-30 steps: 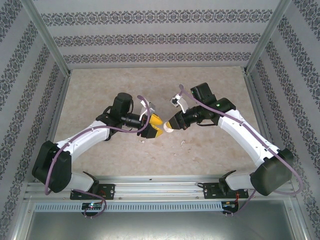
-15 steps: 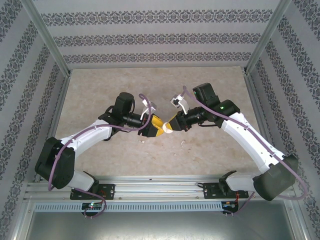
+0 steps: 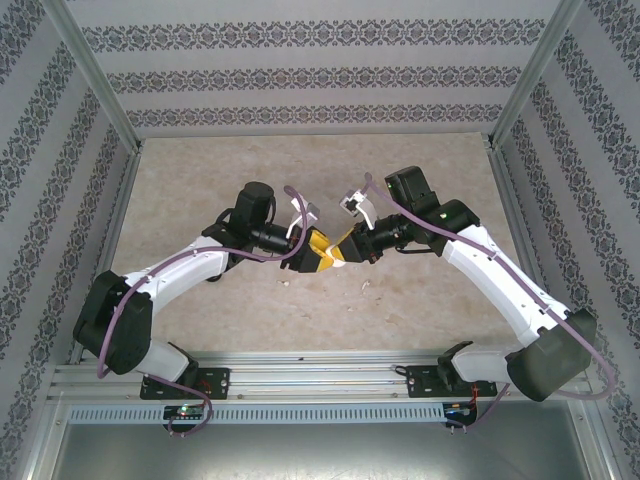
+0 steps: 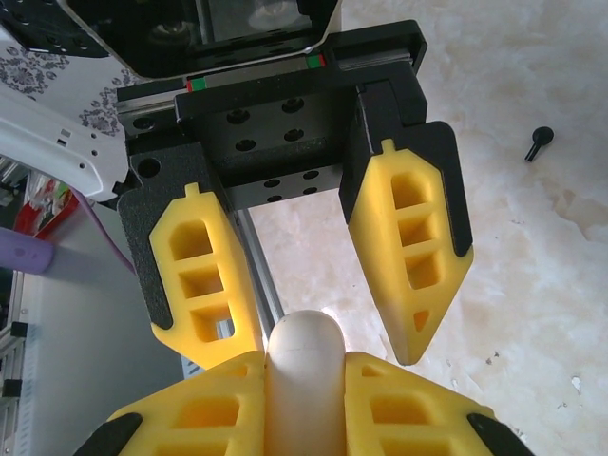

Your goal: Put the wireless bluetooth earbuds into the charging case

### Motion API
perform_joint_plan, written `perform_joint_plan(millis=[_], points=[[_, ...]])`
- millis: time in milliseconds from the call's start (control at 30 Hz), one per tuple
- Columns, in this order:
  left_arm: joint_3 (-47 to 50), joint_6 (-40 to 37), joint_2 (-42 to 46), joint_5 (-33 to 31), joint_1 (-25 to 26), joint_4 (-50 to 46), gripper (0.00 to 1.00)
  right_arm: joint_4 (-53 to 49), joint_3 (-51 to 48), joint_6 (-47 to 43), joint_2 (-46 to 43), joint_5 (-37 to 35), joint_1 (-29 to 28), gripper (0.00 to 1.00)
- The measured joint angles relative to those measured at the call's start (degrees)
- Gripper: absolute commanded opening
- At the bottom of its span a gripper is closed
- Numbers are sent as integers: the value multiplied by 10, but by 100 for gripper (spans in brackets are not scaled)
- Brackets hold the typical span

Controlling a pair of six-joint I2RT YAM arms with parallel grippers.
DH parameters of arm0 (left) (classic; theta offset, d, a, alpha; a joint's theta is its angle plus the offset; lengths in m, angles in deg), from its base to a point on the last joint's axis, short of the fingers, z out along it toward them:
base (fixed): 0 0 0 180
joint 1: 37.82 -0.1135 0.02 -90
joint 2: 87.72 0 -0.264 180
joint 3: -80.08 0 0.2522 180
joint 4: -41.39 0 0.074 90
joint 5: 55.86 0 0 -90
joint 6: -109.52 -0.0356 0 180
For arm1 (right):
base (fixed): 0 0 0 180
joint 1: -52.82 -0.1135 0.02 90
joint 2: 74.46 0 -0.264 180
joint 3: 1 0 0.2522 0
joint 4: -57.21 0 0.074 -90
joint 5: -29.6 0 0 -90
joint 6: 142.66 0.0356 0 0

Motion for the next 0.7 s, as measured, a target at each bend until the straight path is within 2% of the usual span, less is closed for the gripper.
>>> perform_joint_plan(millis=[200,400,500,567,633,700], points=[[-1,-3,0,0,7,-4,41,0,0,0,5,9,0,3],[-5,-5,0,5,9,-15,18,2,0,-1,12,11,0,4],[-5,-5,-1,11,8,-17,5,1,0,-2,12,15,0,12],[-5,-1,-1,12,8,-16,4,2,0,2,12,18,2,24],[-5,7,-1,12,8,-9,3,5,-1,13,12,20,3,40],[-3,20,-1,2,9,14,2,30,-3,35,12,27,8,47]])
